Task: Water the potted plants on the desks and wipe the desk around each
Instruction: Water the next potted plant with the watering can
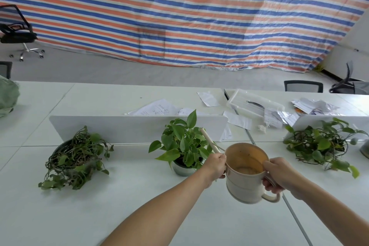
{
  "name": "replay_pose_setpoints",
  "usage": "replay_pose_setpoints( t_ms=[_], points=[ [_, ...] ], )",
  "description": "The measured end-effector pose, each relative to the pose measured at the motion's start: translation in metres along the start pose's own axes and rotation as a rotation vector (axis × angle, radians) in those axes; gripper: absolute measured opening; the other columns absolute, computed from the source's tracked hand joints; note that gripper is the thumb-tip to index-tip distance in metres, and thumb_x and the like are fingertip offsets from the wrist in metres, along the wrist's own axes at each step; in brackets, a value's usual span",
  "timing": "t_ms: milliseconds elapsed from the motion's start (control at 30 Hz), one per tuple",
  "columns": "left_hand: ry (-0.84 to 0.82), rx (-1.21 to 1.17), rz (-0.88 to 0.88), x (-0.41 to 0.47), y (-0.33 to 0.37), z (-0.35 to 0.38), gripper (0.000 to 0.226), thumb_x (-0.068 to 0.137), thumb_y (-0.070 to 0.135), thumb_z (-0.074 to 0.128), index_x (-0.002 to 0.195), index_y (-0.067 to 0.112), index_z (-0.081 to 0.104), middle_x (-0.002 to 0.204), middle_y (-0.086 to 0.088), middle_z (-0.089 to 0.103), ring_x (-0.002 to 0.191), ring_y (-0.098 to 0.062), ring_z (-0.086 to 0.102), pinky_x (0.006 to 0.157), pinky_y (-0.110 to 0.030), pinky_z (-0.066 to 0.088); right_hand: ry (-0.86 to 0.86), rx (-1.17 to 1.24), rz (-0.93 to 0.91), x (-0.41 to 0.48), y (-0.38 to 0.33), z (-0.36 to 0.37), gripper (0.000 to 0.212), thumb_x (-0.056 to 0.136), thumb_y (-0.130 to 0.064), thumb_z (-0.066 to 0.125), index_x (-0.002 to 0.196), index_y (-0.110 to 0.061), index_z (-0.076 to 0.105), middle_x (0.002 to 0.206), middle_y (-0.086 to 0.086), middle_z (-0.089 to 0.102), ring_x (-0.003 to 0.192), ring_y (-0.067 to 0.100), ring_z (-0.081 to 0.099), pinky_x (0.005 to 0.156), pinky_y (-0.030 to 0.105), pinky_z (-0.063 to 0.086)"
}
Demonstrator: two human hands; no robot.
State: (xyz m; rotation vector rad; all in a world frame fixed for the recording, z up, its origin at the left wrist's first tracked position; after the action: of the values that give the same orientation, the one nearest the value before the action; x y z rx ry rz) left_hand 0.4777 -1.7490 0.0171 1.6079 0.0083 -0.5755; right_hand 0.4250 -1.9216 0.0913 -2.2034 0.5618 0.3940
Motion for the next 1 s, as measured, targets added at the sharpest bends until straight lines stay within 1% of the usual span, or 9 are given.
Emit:
replay_pose_setpoints(
  t_ms=[167,267,333,467,667,833,1000],
  points=[
    [0.011,-0.016,0.01,-0.002,0.003,-0.007,0.026,0.103,0.023,0.03,0.098,0.011,0.053,0.084,-0.003,0.049,0.075,-0.017,0.048,0.069,-0.027,0.049,-0.007,-0.003,-0.01,0.001,-0.007,0.001,0.022,0.094,-0.004,0.039,0.077,0.0,0.052,0.056,0.017,0.058,0.049,0.027,0.051,0.042,0.025,0.037],
    [0.024,-0.015,0.011,-0.006,0.001,-0.011,0.026,0.103,0.024,0.031,0.096,0.01,0.053,0.088,-0.008,0.051,0.077,-0.019,0.049,0.07,-0.029,0.049,-0.018,-0.009,-0.022,0.0,-0.01,0.003,0.02,0.094,-0.004,0.04,0.078,0.0,0.051,0.056,0.018,0.057,0.05,0.027,0.051,0.043,0.025,0.036],
    [0.034,-0.018,0.013,-0.01,0.0,-0.013,0.027,0.102,0.024,0.031,0.094,0.01,0.052,0.087,-0.009,0.051,0.077,-0.019,0.049,0.07,-0.03,0.049,-0.031,-0.014,-0.03,-0.002,-0.012,0.006,0.019,0.094,-0.004,0.04,0.079,-0.001,0.051,0.056,0.018,0.057,0.05,0.027,0.051,0.043,0.025,0.036],
    [0.057,-0.03,0.022,-0.018,-0.005,-0.015,0.027,0.102,0.022,0.032,0.091,0.009,0.052,0.08,-0.004,0.051,0.075,-0.018,0.05,0.067,-0.028,0.048,-0.056,-0.03,-0.043,-0.006,-0.012,0.01,0.019,0.095,-0.005,0.04,0.081,0.0,0.051,0.057,0.018,0.058,0.05,0.027,0.052,0.045,0.027,0.037],
    [0.076,-0.033,0.02,-0.028,-0.011,-0.015,0.027,0.102,0.023,0.033,0.09,0.01,0.054,0.078,0.0,0.05,0.079,-0.02,0.052,0.071,-0.03,0.05,-0.076,-0.044,-0.062,-0.013,-0.007,0.012,0.021,0.095,-0.006,0.039,0.079,-0.001,0.052,0.056,0.017,0.059,0.05,0.027,0.053,0.045,0.027,0.038],
    [0.084,-0.024,0.019,-0.032,-0.014,-0.01,0.028,0.102,0.023,0.034,0.097,0.009,0.058,0.083,-0.002,0.053,0.081,-0.02,0.054,0.069,-0.028,0.052,-0.082,-0.049,-0.062,-0.018,0.0,0.011,0.021,0.095,-0.005,0.04,0.077,-0.002,0.05,0.056,0.017,0.059,0.051,0.027,0.052,0.045,0.027,0.037],
    [0.074,-0.013,0.013,-0.032,-0.014,0.0,0.028,0.103,0.023,0.033,0.098,0.009,0.056,0.083,0.0,0.052,0.082,-0.019,0.054,0.069,-0.027,0.052,-0.073,-0.048,-0.051,-0.019,0.008,0.006,0.022,0.096,-0.006,0.04,0.078,-0.001,0.05,0.055,0.016,0.059,0.049,0.027,0.052,0.045,0.027,0.037]
  ],
)
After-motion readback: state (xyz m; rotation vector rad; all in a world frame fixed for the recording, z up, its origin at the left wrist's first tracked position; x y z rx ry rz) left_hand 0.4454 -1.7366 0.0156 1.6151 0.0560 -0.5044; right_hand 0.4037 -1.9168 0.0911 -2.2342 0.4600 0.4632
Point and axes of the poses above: each hand's wrist, its own x-axis towards the middle knuckle, its own z-axis out of the palm, y = z × x, the point moved 8 cm from there along x, towards the middle knuckle
